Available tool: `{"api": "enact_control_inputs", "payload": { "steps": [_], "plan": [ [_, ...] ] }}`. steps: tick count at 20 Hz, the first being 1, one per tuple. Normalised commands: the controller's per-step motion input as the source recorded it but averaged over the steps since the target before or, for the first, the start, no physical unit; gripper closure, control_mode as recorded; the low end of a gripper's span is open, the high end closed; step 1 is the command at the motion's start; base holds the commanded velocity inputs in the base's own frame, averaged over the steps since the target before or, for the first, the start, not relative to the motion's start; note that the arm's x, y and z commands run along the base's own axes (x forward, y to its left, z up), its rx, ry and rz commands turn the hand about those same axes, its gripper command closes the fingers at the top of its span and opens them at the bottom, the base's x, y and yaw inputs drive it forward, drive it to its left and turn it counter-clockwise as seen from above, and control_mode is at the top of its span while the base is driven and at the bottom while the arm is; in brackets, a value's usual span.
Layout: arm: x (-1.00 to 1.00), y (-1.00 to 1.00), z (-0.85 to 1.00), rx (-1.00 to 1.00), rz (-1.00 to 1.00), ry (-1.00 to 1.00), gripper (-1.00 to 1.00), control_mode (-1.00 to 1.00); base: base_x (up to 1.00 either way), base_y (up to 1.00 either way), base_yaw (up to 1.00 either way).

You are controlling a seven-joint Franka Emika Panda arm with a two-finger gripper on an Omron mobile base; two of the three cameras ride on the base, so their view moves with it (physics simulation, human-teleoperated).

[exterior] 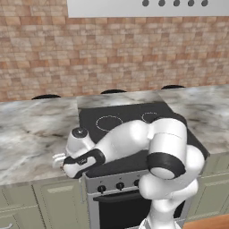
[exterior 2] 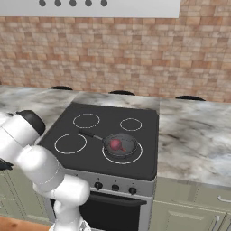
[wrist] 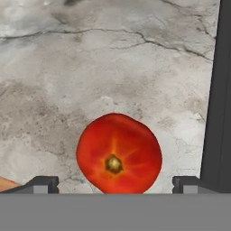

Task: Place the pan on the front right burner on the stove. Then place the tomato and the onion in the pan and turn on the front right burner.

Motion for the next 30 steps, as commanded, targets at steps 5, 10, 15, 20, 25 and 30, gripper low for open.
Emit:
{"api": "enact_control_inputs", "payload": {
  "steps": [5, 10, 15, 20, 25, 30],
  "plan": [
    [0.02, 0.00, -0.31, -0.04, 0.00, 0.00, -1.00, -1.00, 0.00, 0.00, 0.00],
    [0.22, 0.07, -0.24, -0.03, 0.00, 0.00, -1.00, -1.00, 0.00, 0.00, 0.00],
    [0.29, 0.20, -0.16, -0.03, 0.01, -0.03, -1.00, -1.00, 0.00, 0.00, 0.00],
    [0.17, 0.18, -0.20, -0.05, 0.01, -0.01, -1.00, -1.00, 0.00, 0.00, 0.00],
    [0.00, 0.10, -0.26, -0.06, 0.00, 0.02, 1.00, -1.00, 0.00, 0.00, 0.00],
    [-0.19, -0.19, -0.49, -0.06, 0.00, 0.05, 1.00, -1.00, 0.00, 0.00, 0.00]
  ]
}}
